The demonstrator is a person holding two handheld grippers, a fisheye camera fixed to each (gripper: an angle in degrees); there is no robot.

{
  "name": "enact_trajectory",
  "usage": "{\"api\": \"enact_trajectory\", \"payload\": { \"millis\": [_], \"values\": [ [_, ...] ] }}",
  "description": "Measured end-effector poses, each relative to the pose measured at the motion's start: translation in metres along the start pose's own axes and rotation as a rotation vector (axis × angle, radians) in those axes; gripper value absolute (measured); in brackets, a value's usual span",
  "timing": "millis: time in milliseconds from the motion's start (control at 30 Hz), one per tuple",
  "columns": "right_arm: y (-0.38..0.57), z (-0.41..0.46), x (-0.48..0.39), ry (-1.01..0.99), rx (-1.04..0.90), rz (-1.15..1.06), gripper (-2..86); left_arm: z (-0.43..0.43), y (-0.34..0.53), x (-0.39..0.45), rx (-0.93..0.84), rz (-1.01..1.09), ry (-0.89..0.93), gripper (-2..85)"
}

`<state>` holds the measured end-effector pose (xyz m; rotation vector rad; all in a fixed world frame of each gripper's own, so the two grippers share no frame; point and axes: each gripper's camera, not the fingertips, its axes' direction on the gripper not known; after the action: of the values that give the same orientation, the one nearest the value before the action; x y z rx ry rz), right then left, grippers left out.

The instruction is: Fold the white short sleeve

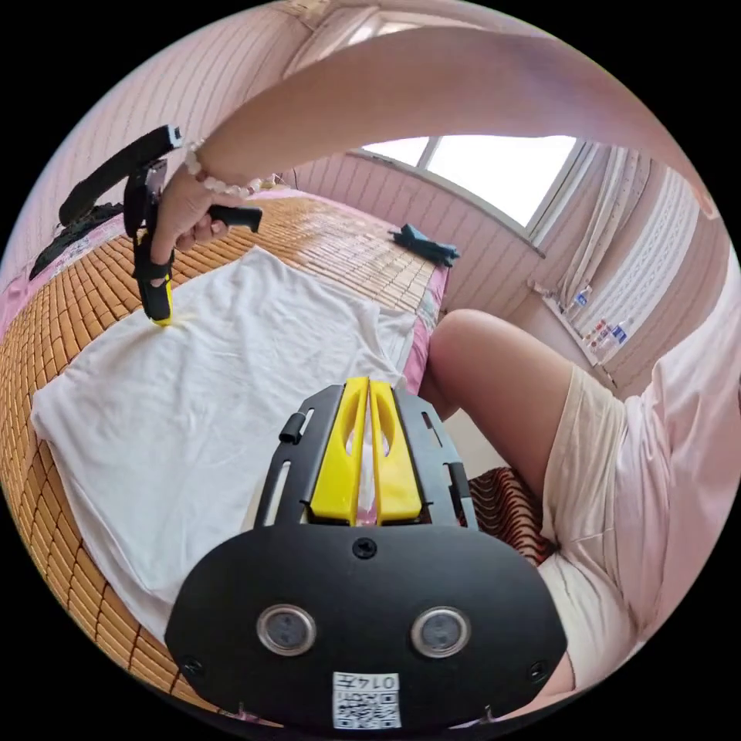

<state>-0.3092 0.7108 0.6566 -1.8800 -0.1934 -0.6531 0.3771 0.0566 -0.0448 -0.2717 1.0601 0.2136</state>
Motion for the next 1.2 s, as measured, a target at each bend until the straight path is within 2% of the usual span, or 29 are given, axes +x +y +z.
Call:
{"api": "enact_trajectory", "payload": {
  "millis": [67, 167, 200, 367, 567, 633, 700, 933, 1000, 1200],
  "values": [
    [-0.005, 0.001, -0.005, 0.069, -0.033, -0.04, -0.1, 0.003, -0.002, -0.007, -0.039, -0.028, -0.094, -1.0],
    [-0.009, 0.002, 0.001, 0.078, -0.078, -0.074, -0.1, 0.022, -0.003, -0.013, -0.205, -0.077, -0.219, -1.0],
    [-0.01, 0.002, 0.004, 0.067, -0.09, -0.074, -0.1, 0.022, -0.003, -0.009, -0.173, -0.071, -0.212, -1.0],
    [-0.022, 0.005, 0.031, -0.034, -0.228, -0.103, -0.1, 0.037, -0.013, 0.01, -0.234, 0.009, -0.194, -1.0],
    [-0.016, 0.008, 0.043, -0.021, -0.31, -0.144, -0.3, 0.035, -0.024, 0.031, -0.279, 0.114, -0.244, -1.0],
    [-0.009, 0.007, 0.047, -0.019, -0.314, -0.152, -0.3, 0.035, -0.026, 0.036, -0.249, 0.126, -0.188, -1.0],
    [-0.001, 0.006, 0.056, -0.04, -0.309, -0.135, -0.3, 0.051, -0.026, 0.041, -0.326, 0.134, -0.153, -1.0],
    [0.056, -0.004, 0.076, -0.022, -0.217, -0.139, -0.5, 0.05, -0.031, 0.065, -0.284, 0.219, -0.149, -1.0],
    [0.081, -0.012, 0.084, -0.012, -0.144, -0.142, -0.7, 0.047, -0.031, 0.076, -0.257, 0.271, -0.124, -0.9],
    [0.233, -0.042, 0.139, -0.195, 0.23, 0.09, -0.8, 0.043, -0.034, 0.103, -0.202, 0.344, -0.171, 1.7]
  ]
}}
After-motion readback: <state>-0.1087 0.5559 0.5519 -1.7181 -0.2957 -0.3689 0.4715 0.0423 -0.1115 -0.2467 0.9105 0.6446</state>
